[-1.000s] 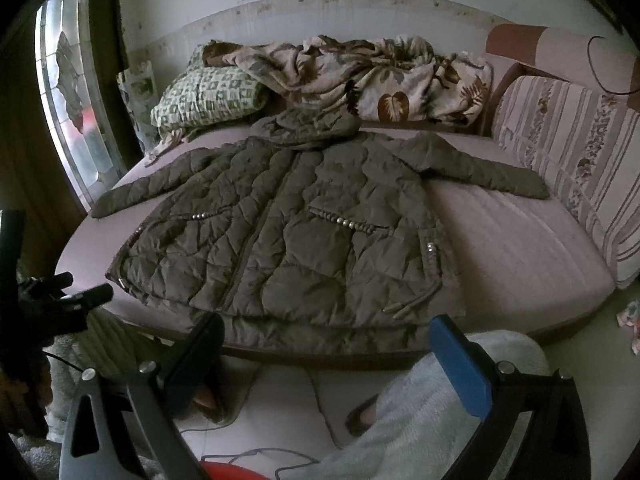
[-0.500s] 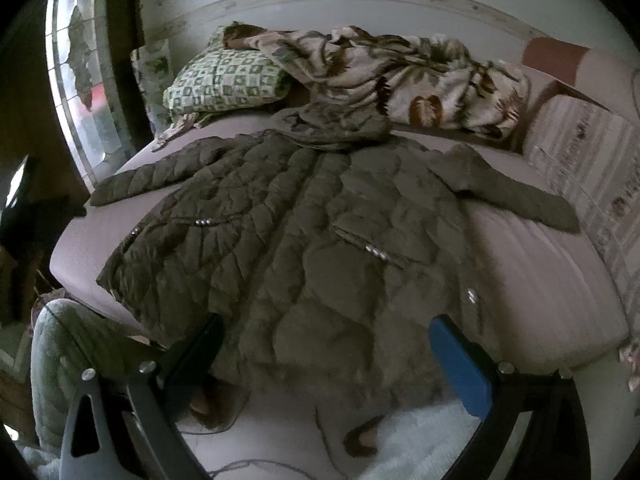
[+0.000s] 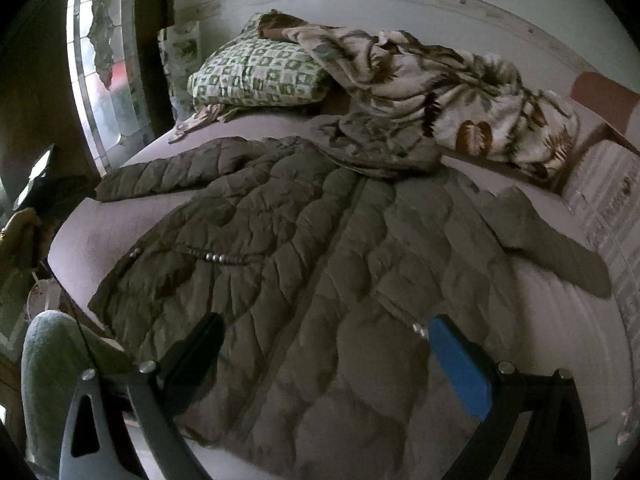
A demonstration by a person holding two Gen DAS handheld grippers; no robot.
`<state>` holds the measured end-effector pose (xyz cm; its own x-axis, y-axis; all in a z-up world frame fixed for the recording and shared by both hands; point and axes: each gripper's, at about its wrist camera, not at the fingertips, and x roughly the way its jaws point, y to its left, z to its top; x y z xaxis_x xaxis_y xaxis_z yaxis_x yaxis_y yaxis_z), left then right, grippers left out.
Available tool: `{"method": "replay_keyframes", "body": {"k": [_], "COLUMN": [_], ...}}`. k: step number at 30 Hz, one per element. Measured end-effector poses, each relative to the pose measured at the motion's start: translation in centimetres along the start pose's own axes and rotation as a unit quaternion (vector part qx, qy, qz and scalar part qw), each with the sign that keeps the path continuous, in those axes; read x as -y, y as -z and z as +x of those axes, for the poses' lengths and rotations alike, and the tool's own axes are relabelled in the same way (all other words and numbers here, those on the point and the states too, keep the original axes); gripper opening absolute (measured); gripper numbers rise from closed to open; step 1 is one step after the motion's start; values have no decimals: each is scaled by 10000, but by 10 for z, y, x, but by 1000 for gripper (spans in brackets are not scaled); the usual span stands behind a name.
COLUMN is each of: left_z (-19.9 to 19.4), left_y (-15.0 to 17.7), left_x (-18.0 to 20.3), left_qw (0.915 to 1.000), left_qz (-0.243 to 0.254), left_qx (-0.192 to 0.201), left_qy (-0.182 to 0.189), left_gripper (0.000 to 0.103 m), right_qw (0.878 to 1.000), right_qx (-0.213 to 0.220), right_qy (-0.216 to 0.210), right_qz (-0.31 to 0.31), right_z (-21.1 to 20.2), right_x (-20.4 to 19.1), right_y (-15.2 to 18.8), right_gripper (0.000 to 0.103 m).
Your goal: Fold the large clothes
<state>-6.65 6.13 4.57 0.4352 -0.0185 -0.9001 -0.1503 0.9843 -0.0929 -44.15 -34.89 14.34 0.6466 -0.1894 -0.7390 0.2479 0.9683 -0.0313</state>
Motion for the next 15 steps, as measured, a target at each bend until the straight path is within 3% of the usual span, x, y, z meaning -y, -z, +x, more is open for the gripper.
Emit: {"method": "replay_keyframes", "body": {"k": [10, 15], "left_z": [62, 68], "left_y": [-50, -58], "left_x": [-6, 15], "left_qw": [9988, 9999], "left_qz": [-416, 33], "left_qx": [-252, 36], "left_qy": [-52, -115], "left_gripper": [103, 101], "right_qw": [9999, 9999], "right_qx": [-71, -114], "right_qy": [-47, -3], "right_qz": [-100, -127], "right_z": [57, 82], "right_x": [-8, -10], "right_y": [-47, -62], "right_gripper": [103, 103]}}
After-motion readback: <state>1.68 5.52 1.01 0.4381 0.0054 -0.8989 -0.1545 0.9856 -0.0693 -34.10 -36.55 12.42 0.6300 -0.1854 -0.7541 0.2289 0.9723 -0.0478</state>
